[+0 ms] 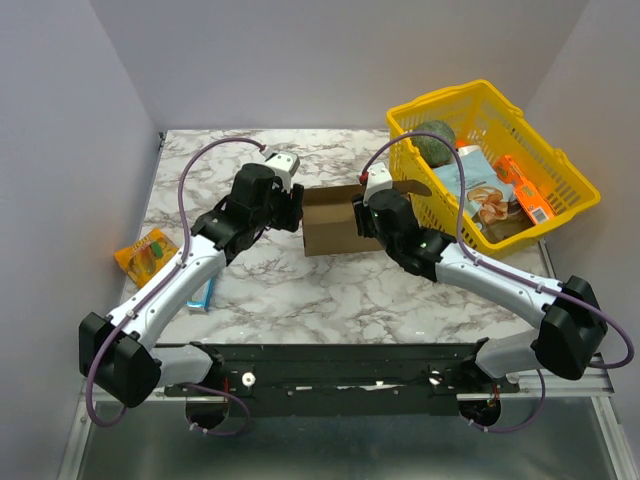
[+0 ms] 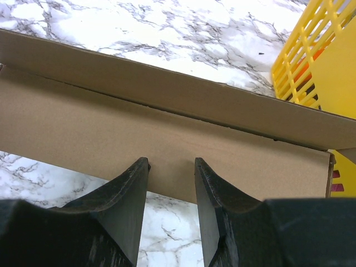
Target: Fold the paper box
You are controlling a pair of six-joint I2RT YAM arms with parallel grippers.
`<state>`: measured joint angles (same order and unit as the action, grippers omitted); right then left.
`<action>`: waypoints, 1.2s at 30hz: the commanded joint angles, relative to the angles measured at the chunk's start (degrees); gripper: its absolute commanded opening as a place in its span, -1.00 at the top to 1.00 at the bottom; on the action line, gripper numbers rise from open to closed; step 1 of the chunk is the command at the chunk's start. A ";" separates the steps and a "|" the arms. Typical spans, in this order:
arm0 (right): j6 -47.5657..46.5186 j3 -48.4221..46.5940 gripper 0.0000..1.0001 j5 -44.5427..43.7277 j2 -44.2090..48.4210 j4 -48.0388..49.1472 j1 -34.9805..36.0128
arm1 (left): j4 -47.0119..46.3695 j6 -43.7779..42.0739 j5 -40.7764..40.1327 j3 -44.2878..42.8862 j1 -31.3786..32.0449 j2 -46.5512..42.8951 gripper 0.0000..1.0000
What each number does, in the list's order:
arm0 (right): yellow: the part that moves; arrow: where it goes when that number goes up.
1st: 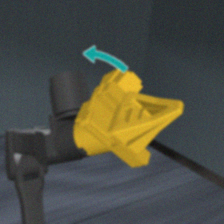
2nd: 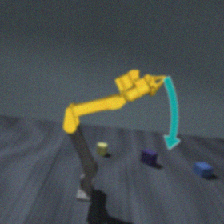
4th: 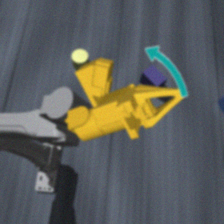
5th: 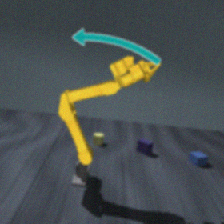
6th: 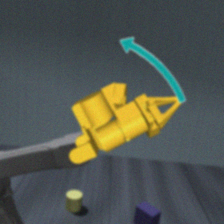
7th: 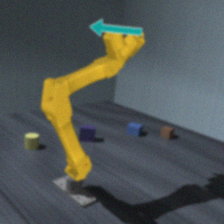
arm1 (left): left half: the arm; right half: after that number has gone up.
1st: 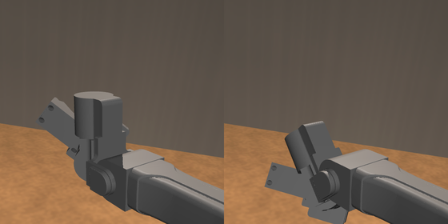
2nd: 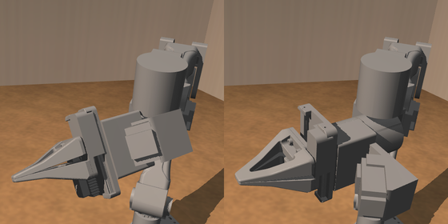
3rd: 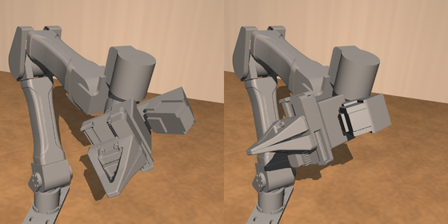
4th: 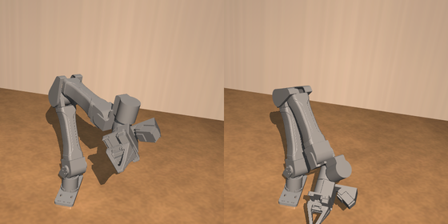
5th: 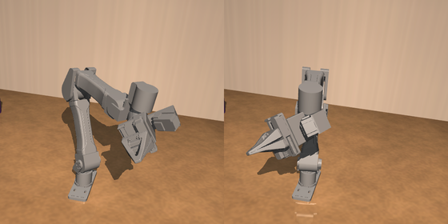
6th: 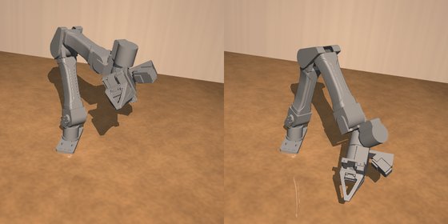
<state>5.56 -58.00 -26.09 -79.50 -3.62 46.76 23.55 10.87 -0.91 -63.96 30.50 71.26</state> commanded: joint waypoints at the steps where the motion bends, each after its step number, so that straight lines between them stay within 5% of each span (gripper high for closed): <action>1: -0.11 2.71 0.06 2.53 -1.44 -10.62 0.35 | 0.88 -5.60 -1.64 -0.72 0.35 0.98 -0.23; 13: -0.29 2.89 0.06 2.53 -1.62 -10.71 0.35 | -1.75 -7.53 -0.50 -2.65 0.44 3.62 0.11; 25: -0.64 2.45 0.06 3.06 -2.32 -10.88 0.26 | -1.41 -8.68 -0.32 -4.68 1.23 4.76 0.24; 36: -0.73 2.28 0.06 3.06 -1.88 -10.80 0.26 | 2.46 -10.17 -8.05 -5.82 4.57 6.61 0.56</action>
<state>5.54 -58.00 -25.74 -79.33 -4.01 46.76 23.94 2.11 -4.49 -68.18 33.93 77.67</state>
